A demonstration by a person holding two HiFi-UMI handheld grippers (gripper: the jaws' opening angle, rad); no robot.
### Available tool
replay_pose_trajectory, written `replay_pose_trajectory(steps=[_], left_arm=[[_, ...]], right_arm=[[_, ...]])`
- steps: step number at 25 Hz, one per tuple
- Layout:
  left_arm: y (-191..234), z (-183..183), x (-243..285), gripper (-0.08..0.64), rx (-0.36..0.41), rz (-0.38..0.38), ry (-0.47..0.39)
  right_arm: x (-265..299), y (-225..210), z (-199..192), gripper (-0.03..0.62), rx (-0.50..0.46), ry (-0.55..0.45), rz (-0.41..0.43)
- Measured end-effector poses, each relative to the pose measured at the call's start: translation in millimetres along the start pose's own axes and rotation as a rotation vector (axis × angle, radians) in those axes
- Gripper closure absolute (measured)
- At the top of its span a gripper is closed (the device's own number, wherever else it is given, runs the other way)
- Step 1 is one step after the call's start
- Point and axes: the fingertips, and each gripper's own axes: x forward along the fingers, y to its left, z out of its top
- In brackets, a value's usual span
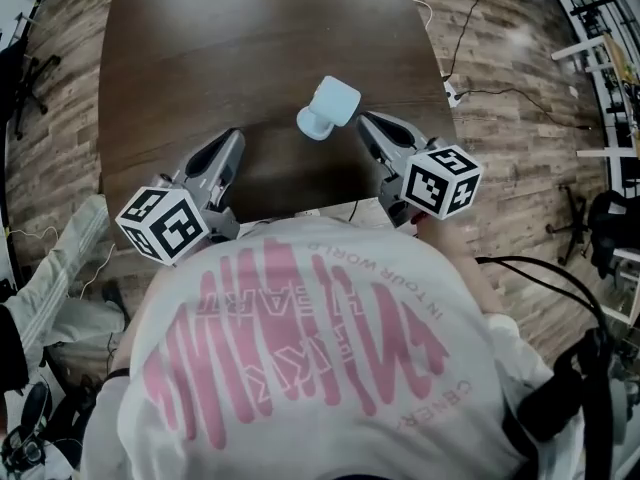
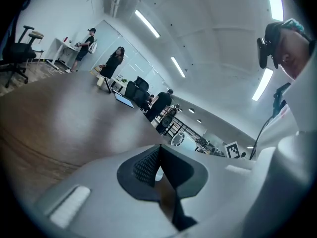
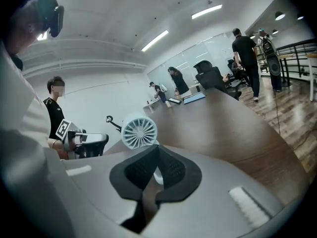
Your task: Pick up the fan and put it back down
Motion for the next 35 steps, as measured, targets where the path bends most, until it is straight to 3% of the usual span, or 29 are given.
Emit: replay_pose_trajectory(steps=[13, 35], left_arm=[[23.4, 5.2, -48.0, 0.545, -0.012, -0.027, 0.041], [26.3, 8.7, -52.3, 0.545, 0.005, -0.092, 0.074]], right_arm=[[-2.4, 18.9, -10.8, 0.588, 0.023, -0.026, -0.150], [-15.3, 30.8, -17.4, 0.588, 0.030, -0.047, -0.226]])
